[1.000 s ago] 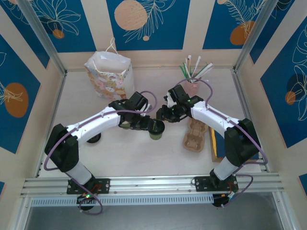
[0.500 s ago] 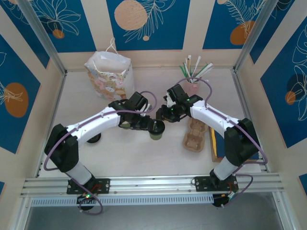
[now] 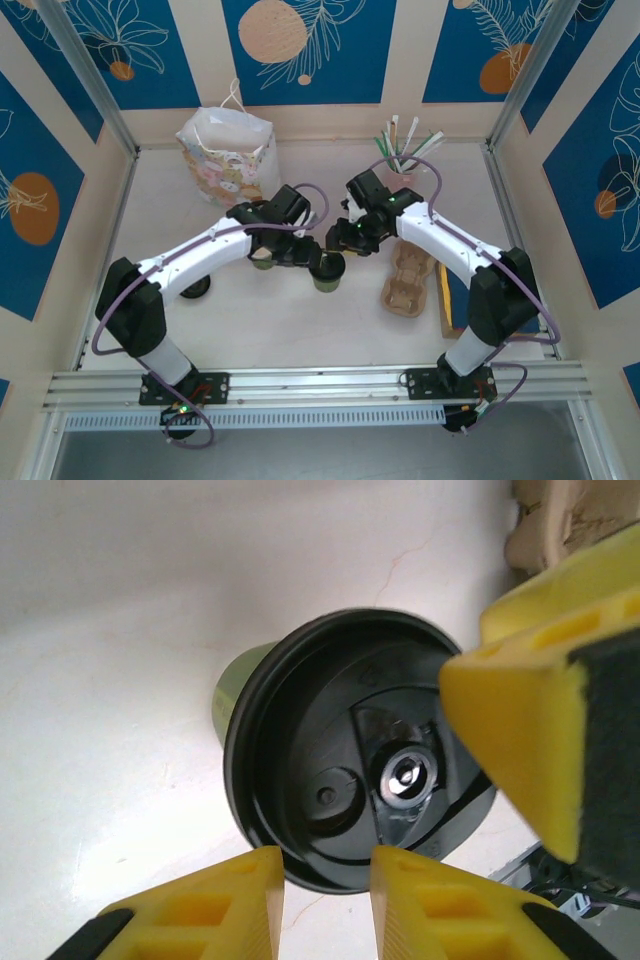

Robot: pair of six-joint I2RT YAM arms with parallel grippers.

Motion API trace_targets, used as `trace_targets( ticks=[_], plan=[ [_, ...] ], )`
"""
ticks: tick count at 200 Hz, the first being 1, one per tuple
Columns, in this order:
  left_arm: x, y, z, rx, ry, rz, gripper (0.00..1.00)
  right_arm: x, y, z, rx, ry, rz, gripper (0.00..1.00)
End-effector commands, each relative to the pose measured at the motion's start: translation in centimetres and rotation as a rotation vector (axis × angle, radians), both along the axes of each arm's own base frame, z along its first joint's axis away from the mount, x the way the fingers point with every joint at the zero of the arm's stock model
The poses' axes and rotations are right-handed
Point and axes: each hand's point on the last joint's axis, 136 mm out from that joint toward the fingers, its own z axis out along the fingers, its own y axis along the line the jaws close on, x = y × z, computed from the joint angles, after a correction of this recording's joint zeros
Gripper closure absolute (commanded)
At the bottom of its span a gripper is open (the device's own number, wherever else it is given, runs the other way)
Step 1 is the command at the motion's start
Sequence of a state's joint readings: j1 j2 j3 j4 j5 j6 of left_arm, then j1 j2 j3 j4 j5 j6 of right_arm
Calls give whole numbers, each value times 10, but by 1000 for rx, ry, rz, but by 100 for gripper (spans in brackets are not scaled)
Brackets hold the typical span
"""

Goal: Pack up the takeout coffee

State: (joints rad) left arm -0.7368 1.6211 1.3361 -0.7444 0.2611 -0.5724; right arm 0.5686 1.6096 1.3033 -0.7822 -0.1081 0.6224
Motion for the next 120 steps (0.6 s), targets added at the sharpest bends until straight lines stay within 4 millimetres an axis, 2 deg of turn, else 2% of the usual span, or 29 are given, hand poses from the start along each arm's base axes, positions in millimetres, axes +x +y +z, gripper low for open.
trace_targets(
  ticks=[1, 65, 120],
  plan=[
    [11, 2, 4, 13, -17, 0, 72, -16, -9, 4, -8, 23, -8, 56],
    [34, 3, -8, 69, -43, -27, 73, -22, -12, -4, -14, 47, -15, 59],
    [39, 4, -11, 77, -44, -33, 74, -19, -8, -12, -17, 59, -5, 62]
  ],
)
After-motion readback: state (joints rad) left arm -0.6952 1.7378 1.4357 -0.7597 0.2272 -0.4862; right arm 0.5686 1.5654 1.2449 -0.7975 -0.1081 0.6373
